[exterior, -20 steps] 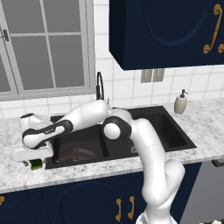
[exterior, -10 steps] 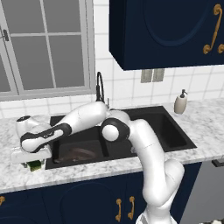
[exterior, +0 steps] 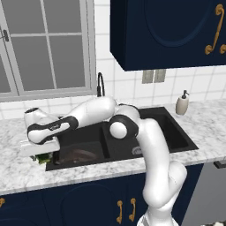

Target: Pick the pan and sponge and place them into the sink. Then turn on the water.

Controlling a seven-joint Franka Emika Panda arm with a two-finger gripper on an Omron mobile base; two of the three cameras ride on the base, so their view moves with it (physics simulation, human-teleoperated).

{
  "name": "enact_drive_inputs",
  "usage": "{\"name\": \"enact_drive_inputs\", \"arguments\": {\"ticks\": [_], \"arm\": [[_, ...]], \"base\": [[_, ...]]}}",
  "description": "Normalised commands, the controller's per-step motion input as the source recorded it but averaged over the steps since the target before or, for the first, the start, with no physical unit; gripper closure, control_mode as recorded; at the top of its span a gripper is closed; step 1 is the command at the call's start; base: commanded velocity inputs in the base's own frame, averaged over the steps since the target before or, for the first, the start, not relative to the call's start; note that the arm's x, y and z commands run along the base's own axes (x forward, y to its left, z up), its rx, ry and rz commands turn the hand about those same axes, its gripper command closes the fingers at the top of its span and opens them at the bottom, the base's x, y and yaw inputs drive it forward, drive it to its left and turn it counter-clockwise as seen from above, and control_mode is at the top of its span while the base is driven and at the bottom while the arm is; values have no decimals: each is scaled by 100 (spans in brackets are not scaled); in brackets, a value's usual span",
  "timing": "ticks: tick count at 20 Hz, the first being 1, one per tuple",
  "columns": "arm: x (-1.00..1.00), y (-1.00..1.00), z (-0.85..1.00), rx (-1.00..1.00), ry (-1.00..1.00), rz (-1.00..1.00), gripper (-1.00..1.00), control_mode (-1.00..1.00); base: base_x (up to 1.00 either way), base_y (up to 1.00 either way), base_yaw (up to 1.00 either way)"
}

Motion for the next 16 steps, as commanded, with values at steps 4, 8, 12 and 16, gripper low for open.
{"name": "enact_drive_inputs", "arguments": {"ticks": [4,8,12,16], "arm": [[9,-92,1,6,0,-2,100,-100],[11,-100,-1,7,0,-6,100,-100],[18,-88,-15,4,5,-11,100,-100],[26,-49,-36,4,2,-8,100,-100]], "base": [[0,0,0],[0,0,0],[0,0,0],[0,0,0]]}}
